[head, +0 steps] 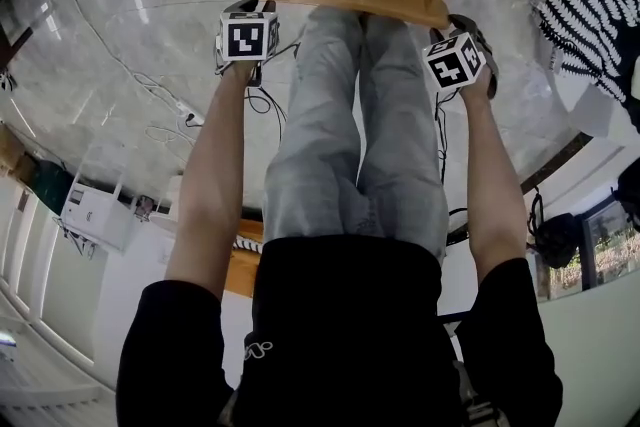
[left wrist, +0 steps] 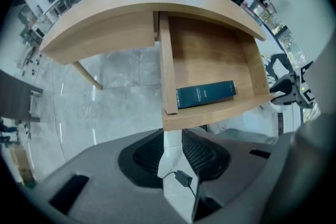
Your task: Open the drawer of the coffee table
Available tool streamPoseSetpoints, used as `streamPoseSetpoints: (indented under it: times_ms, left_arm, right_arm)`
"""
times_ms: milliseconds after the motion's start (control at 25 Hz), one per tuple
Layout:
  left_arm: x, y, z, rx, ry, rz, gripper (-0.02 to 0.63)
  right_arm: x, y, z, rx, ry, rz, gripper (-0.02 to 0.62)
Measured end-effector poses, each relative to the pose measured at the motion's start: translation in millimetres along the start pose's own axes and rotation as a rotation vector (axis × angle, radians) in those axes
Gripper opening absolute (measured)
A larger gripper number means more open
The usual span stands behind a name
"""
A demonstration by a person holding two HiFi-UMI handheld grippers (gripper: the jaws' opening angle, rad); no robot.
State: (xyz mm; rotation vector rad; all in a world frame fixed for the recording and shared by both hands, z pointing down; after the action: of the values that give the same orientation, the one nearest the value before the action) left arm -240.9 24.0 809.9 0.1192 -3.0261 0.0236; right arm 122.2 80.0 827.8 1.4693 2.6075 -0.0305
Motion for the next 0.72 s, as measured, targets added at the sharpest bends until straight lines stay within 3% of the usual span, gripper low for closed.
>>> streamPoseSetpoints:
  times_ms: [160, 400, 720]
  left_arm:
    - [1, -1, 15, -0.040, -0.003, 0.127, 0.063]
    - [-13, -12, 58, -0.151, 0.054, 0.199, 0.031]
    - [-57, -58, 146, -0.373, 0.219, 0.318, 0.012]
  right_arm:
    - [-1, 2, 14, -0.016, -0.004, -0.089, 0.147]
    - [-10, -3, 61, -0.114, 0.054, -0.244, 0.055]
    - [-43, -34, 151, -0.387, 0.116, -0.469, 0.018]
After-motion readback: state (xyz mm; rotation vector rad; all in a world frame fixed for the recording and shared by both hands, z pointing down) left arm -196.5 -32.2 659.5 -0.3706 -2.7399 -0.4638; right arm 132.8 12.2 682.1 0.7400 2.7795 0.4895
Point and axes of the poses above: the fingertips, and each gripper's own axes: z backward along the fingers, x to its left, y out of its underside, the point moved 3 cm from there along z, backward along the fingers, and after that the axes turned 15 degrees about z, right-handed, at the moved point
